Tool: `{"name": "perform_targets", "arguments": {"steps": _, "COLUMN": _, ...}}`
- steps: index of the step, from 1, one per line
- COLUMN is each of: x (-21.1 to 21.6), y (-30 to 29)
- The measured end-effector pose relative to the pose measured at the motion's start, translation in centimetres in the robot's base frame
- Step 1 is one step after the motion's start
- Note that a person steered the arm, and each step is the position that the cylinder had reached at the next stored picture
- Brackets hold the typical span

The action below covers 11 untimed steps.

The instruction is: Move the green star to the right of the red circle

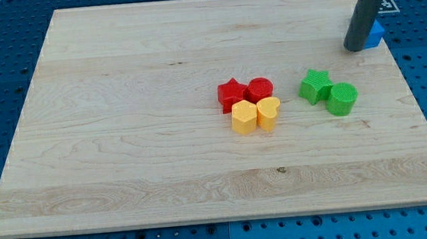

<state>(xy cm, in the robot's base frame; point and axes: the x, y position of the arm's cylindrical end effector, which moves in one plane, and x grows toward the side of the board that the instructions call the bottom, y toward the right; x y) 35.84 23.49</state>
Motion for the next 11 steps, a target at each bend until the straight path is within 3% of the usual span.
{"name": "perform_targets", "arguments": {"steps": 2, "x": 0.2, "y": -7.1}}
{"name": "perform_targets", "arguments": {"steps": 3, "x": 3.2, "y": -8.5}}
{"name": "perform_targets", "arguments": {"steps": 5, "x": 4.7, "y": -11.9}}
{"name": "perform_targets", "arguments": {"steps": 9, "x": 11.2, "y": -11.3}}
{"name": "perform_targets", "arguments": {"steps": 11, "x": 11.4, "y": -8.9}}
